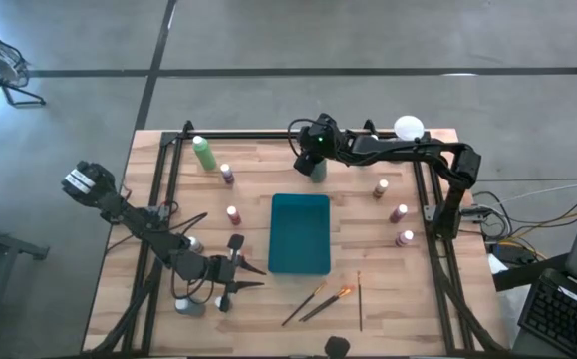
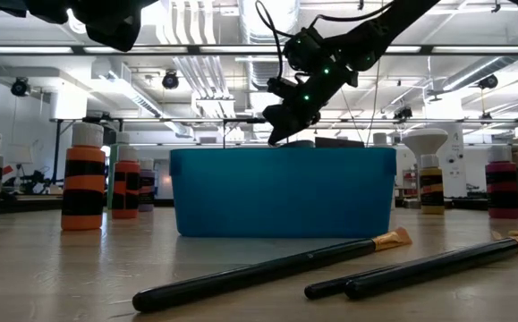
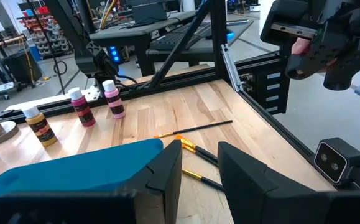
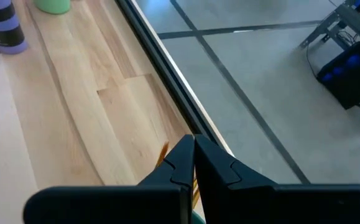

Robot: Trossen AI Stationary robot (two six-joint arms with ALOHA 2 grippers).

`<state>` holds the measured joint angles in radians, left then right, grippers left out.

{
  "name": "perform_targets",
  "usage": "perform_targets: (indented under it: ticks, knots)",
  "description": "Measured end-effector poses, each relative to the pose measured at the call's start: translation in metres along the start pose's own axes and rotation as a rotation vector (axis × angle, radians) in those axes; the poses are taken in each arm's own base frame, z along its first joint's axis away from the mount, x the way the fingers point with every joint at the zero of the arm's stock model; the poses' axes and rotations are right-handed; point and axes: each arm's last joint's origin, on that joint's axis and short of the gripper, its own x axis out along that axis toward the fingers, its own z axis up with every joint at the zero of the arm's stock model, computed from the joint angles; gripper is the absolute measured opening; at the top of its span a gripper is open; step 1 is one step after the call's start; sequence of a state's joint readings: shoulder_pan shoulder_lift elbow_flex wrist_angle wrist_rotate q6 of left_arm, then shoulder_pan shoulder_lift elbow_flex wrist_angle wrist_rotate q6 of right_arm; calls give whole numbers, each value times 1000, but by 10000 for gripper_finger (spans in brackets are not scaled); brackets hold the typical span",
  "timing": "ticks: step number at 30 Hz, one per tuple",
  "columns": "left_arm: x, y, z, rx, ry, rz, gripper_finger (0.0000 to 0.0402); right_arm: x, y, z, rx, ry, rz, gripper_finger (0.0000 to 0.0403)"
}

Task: Pick & Place Paint Supplies
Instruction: Put the gold paint brush into the green cup

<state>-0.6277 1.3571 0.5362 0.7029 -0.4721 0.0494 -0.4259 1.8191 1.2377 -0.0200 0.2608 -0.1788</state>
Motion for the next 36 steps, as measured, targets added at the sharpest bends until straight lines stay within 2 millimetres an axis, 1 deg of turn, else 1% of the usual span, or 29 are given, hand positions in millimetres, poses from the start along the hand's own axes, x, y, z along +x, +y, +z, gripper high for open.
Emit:
perform_targets:
  ticks: [5, 9, 16, 21, 24, 27, 32, 36]
  knots:
    - [0, 0, 0, 0, 0, 0, 110, -1, 1, 1, -1, -2, 2, 8]
    - [0, 0, 0, 0, 1, 0, 110, -8, 3, 5, -6, -19, 8, 8]
    - [0, 0, 0, 1, 3, 0, 110, -30, 1, 15, -6, -28, 15, 8]
    - [0, 0, 0, 0, 2, 0, 110, -47, 0, 15, -5, 2, 6, 8]
    - [0, 0, 0, -1, 0, 0, 110, -54, 1, 15, 15, -2, 11, 8]
    - [0, 0, 0, -5, -2, 0, 110, -56, 1, 10, 29, 2, 11, 8]
    - [0, 0, 1, -7, -3, 1, 110, -51, 7, -14, 55, -11, -33, 8]
    - [0, 0, 1, -7, -2, 0, 110, -49, 10, -28, 99, -68, -44, 8]
